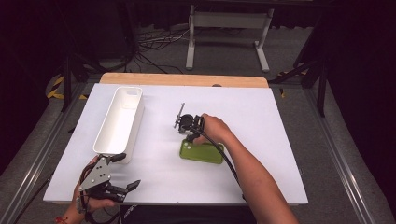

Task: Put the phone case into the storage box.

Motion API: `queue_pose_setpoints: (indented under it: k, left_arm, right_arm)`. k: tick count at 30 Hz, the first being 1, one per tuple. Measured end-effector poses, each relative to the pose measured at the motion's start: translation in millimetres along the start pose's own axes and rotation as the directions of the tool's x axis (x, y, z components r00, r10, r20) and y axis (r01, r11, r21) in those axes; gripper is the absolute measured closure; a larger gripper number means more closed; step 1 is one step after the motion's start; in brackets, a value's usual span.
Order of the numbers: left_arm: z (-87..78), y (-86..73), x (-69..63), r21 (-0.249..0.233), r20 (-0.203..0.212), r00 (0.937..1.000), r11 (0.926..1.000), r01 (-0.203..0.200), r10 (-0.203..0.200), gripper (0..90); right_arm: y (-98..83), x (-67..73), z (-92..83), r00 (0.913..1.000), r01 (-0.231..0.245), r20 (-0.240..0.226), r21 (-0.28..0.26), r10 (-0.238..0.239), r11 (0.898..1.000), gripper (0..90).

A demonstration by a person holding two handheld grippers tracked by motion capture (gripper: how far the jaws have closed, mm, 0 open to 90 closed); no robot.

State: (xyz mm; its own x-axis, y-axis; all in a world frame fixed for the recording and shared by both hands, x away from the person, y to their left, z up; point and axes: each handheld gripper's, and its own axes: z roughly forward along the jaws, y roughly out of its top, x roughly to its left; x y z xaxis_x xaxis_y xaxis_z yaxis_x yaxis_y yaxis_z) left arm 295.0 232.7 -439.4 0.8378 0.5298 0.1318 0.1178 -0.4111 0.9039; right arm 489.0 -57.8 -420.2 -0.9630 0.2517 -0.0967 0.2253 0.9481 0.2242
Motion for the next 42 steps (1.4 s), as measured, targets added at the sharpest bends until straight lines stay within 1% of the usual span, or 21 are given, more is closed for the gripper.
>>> queue_pose_setpoints:
  k: [2, 4, 10, 14, 16, 17, 18, 20, 23, 25, 27, 28, 29, 31, 33, 34, 36, 37, 39, 40, 42]
  left_arm:
    - [0.4, 0.0, -0.4, 0.001, 0.000, 1.0000, 1.0000, -0.001, 0.001, 4.3]
    - [0.6, -0.3, 0.0, 0.001, 0.003, 1.0000, 1.0000, 0.003, -0.003, 4.3]
    - [1.5, -0.2, -0.5, 0.005, 0.007, 1.0000, 1.0000, 0.001, -0.001, 4.4]
    - [2.1, 0.1, -1.0, 0.009, 0.007, 1.0000, 1.0000, 0.000, 0.000, 4.5]
    - [2.6, 0.2, -0.8, 0.007, 0.007, 1.0000, 1.0000, -0.001, 0.001, 4.5]
    - [3.1, 0.1, -1.1, 0.003, 0.005, 1.0000, 1.0000, 0.002, -0.002, 4.6]
    - [3.3, 0.2, -1.0, 0.004, 0.007, 1.0000, 1.0000, 0.005, -0.005, 4.6]
    - [2.8, 0.2, -0.7, 0.004, 0.004, 1.0000, 1.0000, 0.003, -0.003, 4.5]
    - [2.4, 0.3, -1.1, 0.001, 0.003, 1.0000, 1.0000, 0.004, -0.005, 4.6]
    - [2.4, 0.6, -1.0, 0.000, 0.001, 1.0000, 1.0000, 0.005, -0.005, 4.7]
    - [2.5, 0.6, -1.0, -0.001, -0.001, 1.0000, 1.0000, 0.005, -0.005, 4.7]
    - [2.6, 0.6, -1.0, -0.001, -0.001, 1.0000, 1.0000, 0.006, -0.006, 4.7]
    - [2.7, 0.7, -0.9, -0.001, -0.001, 1.0000, 1.0000, 0.007, -0.007, 4.7]
    - [2.9, 0.9, -1.0, 0.000, -0.002, 1.0000, 1.0000, 0.006, -0.006, 4.8]
    - [3.1, 1.1, -1.4, -0.003, -0.002, 0.9999, 0.9999, 0.012, -0.012, 5.0]
    - [3.1, 1.4, -1.3, -0.002, -0.004, 0.9999, 0.9999, 0.011, -0.011, 5.2]
    - [2.7, 1.9, -1.1, 0.002, -0.003, 0.9999, 0.9999, 0.014, -0.014, 5.4]
    - [2.7, 1.9, -1.1, 0.002, -0.003, 0.9999, 0.9999, 0.014, -0.014, 5.5]
    - [2.7, 2.0, -0.9, 0.000, -0.005, 0.9998, 0.9998, 0.018, -0.018, 5.6]
    - [2.7, 2.0, -0.9, -0.003, -0.009, 0.9998, 0.9999, 0.016, -0.016, 5.6]
    - [2.7, 2.1, -1.2, -0.014, -0.015, 0.9997, 0.9997, 0.020, -0.021, 5.7]
  right_arm:
    - [-0.8, -1.2, -1.4, 0.9998, 0.003, -0.020, 0.001, -0.003, 1.000, 88.7]
    - [-1.4, 0.2, -0.9, 1.0000, 0.000, -0.007, -0.006, 0.000, 1.000, 88.7]
    - [-4.9, 1.0, -1.2, 1.0000, -0.008, -0.005, -0.029, 0.008, 1.000, 88.9]
    - [-7.5, 5.2, -3.1, 0.9998, 0.018, 0.012, -0.034, -0.017, 0.999, 89.0]
    - [-8.9, 7.4, -5.7, 0.9996, 0.018, 0.022, -0.050, -0.017, 0.999, 89.0]
    - [-9.6, 8.5, -7.6, 0.9998, 0.014, 0.016, -0.058, -0.013, 0.998, 89.1]
    - [-10.6, 9.5, -11.5, 0.9992, 0.016, 0.037, -0.079, -0.013, 0.997, 89.0]
    - [-11.3, 9.4, -14.1, 0.9990, 0.020, 0.041, -0.090, -0.017, 0.996, 89.1]
    - [-14.5, 13.1, -25.5, 0.9965, 0.023, 0.083, -0.141, -0.012, 0.990, 89.1]
    - [-15.2, 14.0, -28.0, 0.9957, 0.017, 0.092, -0.156, -0.002, 0.988, 89.1]
    - [-17.6, 16.8, -35.9, 0.9923, 0.024, 0.123, -0.207, 0.002, 0.978, 89.1]
    - [-19.6, 19.6, -41.2, 0.9882, 0.020, 0.152, -0.244, 0.018, 0.970, 89.1]
    - [-21.0, 21.2, -44.1, 0.9875, 0.016, 0.155, -0.259, 0.026, 0.966, 89.1]
    - [-21.7, 21.7, -45.7, 0.9869, 0.016, 0.159, -0.267, 0.027, 0.964, 89.2]
    - [-25.3, 23.8, -52.7, 0.9828, 0.014, 0.180, -0.302, 0.042, 0.953, 89.1]
    - [-27.0, 25.5, -55.5, 0.9791, 0.003, 0.193, -0.327, 0.064, 0.945, 89.1]
    - [-30.4, 26.9, -60.6, 0.9755, 0.007, 0.209, -0.344, 0.069, 0.939, 89.1]
    - [-30.4, 26.9, -60.6, 0.9755, 0.007, 0.209, -0.344, 0.069, 0.939, 89.1]
    - [-34.9, 29.6, -66.8, 0.9683, -0.013, 0.225, -0.390, 0.109, 0.921, 89.2]
    - [-34.9, 29.6, -66.8, 0.9683, -0.013, 0.225, -0.390, 0.109, 0.921, 89.2]
    - [-38.2, 30.9, -71.3, 0.9629, -0.022, 0.234, -0.426, 0.134, 0.904, 89.2]
